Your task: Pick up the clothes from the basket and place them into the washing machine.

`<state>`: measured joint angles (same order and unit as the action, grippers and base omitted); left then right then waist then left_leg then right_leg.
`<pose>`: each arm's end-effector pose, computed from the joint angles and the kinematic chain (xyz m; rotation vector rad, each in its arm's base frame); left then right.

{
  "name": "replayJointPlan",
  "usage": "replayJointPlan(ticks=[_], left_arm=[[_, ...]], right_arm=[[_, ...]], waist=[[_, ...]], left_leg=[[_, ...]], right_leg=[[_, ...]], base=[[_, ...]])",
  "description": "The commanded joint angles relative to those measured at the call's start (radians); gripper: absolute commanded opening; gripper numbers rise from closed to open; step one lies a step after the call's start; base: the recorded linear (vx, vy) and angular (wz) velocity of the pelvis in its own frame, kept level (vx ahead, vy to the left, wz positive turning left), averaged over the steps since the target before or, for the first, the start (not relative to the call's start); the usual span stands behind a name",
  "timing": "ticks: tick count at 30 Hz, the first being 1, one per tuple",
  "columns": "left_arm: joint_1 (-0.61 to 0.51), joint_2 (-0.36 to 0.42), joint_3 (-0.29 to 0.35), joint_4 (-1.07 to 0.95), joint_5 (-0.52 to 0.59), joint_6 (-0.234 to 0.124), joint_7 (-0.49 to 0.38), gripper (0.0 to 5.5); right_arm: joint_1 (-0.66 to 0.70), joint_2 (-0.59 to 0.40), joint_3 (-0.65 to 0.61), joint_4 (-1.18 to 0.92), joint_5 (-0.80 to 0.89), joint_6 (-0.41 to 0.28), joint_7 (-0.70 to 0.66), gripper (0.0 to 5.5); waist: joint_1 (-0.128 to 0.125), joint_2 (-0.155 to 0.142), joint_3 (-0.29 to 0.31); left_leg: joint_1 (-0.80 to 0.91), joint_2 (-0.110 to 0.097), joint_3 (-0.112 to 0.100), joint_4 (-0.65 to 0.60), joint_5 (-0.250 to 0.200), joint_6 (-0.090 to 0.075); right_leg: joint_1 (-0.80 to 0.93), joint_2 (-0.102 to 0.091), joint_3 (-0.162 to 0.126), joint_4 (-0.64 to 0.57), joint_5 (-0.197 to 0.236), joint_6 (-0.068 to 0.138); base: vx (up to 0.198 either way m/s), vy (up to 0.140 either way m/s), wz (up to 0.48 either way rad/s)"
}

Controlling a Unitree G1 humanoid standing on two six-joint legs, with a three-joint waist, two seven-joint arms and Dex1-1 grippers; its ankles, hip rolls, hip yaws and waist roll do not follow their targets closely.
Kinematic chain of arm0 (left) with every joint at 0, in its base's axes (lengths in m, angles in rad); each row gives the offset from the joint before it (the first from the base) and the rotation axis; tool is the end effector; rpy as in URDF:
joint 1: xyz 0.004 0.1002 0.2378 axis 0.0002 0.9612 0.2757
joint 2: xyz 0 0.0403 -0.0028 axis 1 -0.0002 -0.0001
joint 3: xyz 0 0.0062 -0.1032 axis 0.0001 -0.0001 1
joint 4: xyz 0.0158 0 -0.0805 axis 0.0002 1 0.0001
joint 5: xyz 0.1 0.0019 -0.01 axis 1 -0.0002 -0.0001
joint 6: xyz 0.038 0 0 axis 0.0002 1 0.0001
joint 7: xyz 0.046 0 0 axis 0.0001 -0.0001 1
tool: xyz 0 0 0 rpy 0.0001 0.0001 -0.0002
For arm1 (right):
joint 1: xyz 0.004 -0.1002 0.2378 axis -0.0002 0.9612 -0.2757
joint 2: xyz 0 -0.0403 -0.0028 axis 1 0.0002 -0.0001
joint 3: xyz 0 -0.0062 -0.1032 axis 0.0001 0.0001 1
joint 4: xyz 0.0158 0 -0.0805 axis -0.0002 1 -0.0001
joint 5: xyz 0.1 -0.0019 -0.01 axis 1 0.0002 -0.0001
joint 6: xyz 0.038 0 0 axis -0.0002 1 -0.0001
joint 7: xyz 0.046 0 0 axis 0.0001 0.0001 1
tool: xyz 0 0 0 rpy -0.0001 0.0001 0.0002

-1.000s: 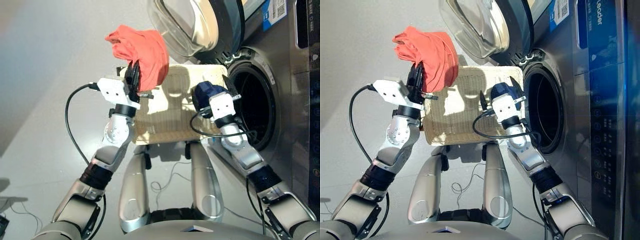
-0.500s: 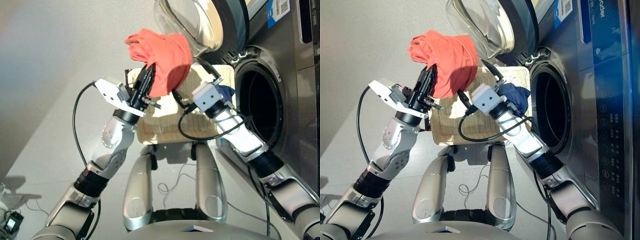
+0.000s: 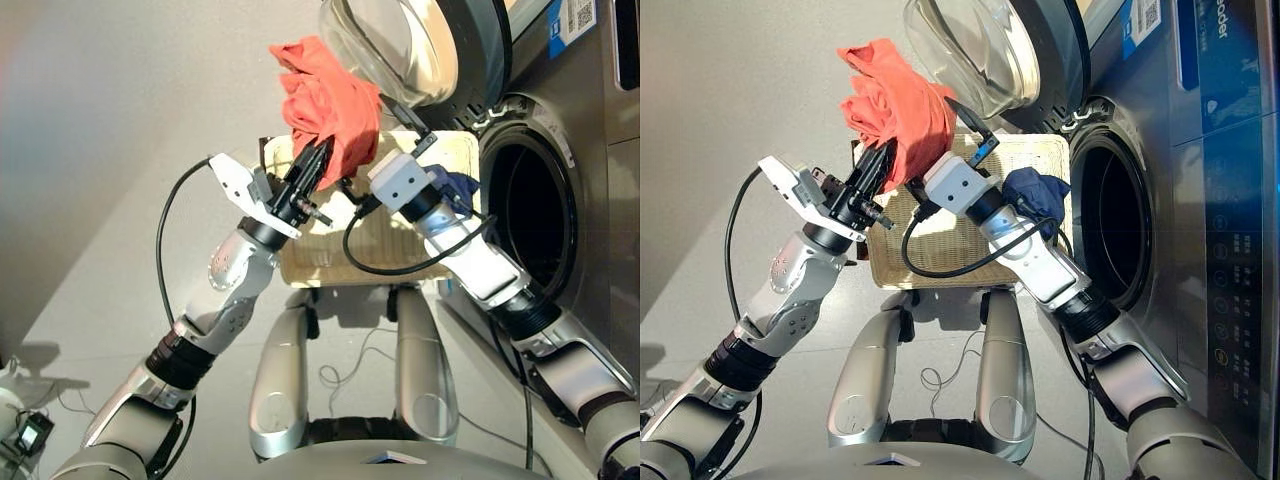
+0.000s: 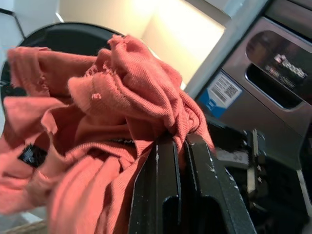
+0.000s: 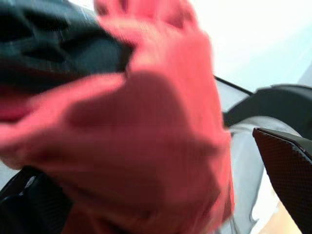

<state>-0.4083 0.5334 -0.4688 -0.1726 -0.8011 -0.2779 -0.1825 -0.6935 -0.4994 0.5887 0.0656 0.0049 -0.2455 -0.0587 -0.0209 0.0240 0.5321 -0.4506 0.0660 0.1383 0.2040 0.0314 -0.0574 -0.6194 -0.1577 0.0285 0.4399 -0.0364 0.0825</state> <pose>0.2404 0.1325 0.1487 -0.2427 -0.5061 -0.7850 0.2759 -0.1003 0.1674 -0.5955 -0.7211 0.5836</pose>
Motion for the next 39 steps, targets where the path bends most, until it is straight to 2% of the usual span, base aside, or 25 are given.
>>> replayJointPlan(ticks=[1,8,12,13,24,34,35,36,37,38,39], left_arm=[[-0.008,0.049,-0.058,-0.11,-0.028,-0.013,-0.06,0.0],[-0.077,0.187,-0.155,-0.126,-0.05,0.011,-0.129,0.0],[-0.102,0.211,-0.179,-0.13,-0.059,0.008,-0.14,0.0],[-0.11,0.218,-0.182,-0.133,-0.059,0.005,-0.14,0.0],[-0.094,0.206,-0.159,-0.125,-0.037,0.0,-0.112,0.0],[-0.063,0.163,-0.123,-0.118,0.005,-0.013,-0.082,0.0],[-0.062,0.159,-0.118,-0.117,0.009,-0.015,-0.08,0.54],[-0.058,0.15,-0.114,-0.116,0.012,-0.016,-0.077,2.5],[-0.052,0.142,-0.11,-0.113,0.016,-0.021,-0.072,4.77],[-0.047,0.137,-0.106,-0.113,0.019,-0.022,-0.068,5.5],[-0.038,0.127,-0.094,-0.113,0.02,-0.028,-0.06,5.5]], right_arm=[[-0.121,0.068,0.003,-0.086,0.02,-0.066,0.008,5.5],[-0.217,0.047,0.064,-0.055,0.015,-0.062,0.037,5.5],[-0.23,0.059,0.069,-0.045,0.042,-0.066,0.032,5.5],[-0.231,0.06,0.066,-0.041,0.046,-0.066,0.026,0.0],[-0.129,0.049,0.03,-0.077,0.056,-0.07,0.02,0.0],[0.059,0.035,-0.047,-0.057,0.028,-0.079,-0.02,0.0],[0.077,0.033,-0.056,-0.053,0.024,-0.08,-0.025,0.0],[0.098,0.034,-0.066,-0.046,0.023,-0.083,-0.028,0.0],[0.123,0.035,-0.079,-0.029,0.02,-0.085,-0.04,0.0],[0.143,0.037,-0.089,-0.015,0.019,-0.086,-0.05,0.0],[0.168,0.045,-0.105,0.011,0.017,-0.089,-0.07,0.0]], waist=[[0.009,-0.002,-0.048],[0.012,0.002,-0.045],[0.013,0.001,-0.045],[0.014,0.002,-0.045],[0.01,0.0,-0.039],[0.001,0.002,-0.031],[0.0,0.002,-0.03],[-0.002,0.002,-0.029],[-0.002,0.002,-0.029],[-0.003,0.003,-0.029],[-0.003,0.004,-0.028]], left_leg=[[-0.052,0.011,-0.013,0.114,-0.039,-0.029],[-0.057,0.008,-0.015,0.116,-0.034,-0.03],[-0.057,0.008,-0.013,0.117,-0.034,-0.03],[-0.057,0.008,-0.013,0.118,-0.033,-0.03],[-0.064,0.009,-0.012,0.127,-0.034,-0.028],[-0.07,0.011,-0.017,0.135,-0.036,-0.026],[-0.07,0.011,-0.017,0.134,-0.036,-0.026],[-0.07,0.012,-0.017,0.135,-0.036,-0.026],[-0.069,0.011,-0.018,0.133,-0.036,-0.026],[-0.069,0.011,-0.019,0.132,-0.036,-0.026],[-0.069,0.011,-0.019,0.131,-0.036,-0.026]], right_leg=[[0.06,-0.051,0.014,-0.145,0.115,0.101],[0.057,-0.048,0.017,-0.146,0.121,0.101],[0.054,-0.048,0.017,-0.144,0.123,0.101],[0.053,-0.048,0.018,-0.144,0.124,0.102],[0.051,-0.046,0.019,-0.139,0.121,0.102],[0.05,-0.046,0.014,-0.134,0.115,0.101],[0.05,-0.046,0.014,-0.134,0.114,0.101],[0.051,-0.046,0.013,-0.134,0.114,0.101],[0.051,-0.046,0.012,-0.134,0.113,0.101],[0.051,-0.046,0.011,-0.134,0.113,0.101],[0.051,-0.045,0.011,-0.134,0.112,0.101]], base=[[0.0,0.0,0.0],[0.0,0.0,0.0],[0.0,0.0,0.0],[0.0,0.0,0.0],[0.0,0.0,0.0],[0.0,0.0,0.0],[0.0,0.0,0.0],[0.0,0.0,0.0],[0.0,0.0,0.0],[0.0,0.0,0.0],[0.0,0.0,0.0]])
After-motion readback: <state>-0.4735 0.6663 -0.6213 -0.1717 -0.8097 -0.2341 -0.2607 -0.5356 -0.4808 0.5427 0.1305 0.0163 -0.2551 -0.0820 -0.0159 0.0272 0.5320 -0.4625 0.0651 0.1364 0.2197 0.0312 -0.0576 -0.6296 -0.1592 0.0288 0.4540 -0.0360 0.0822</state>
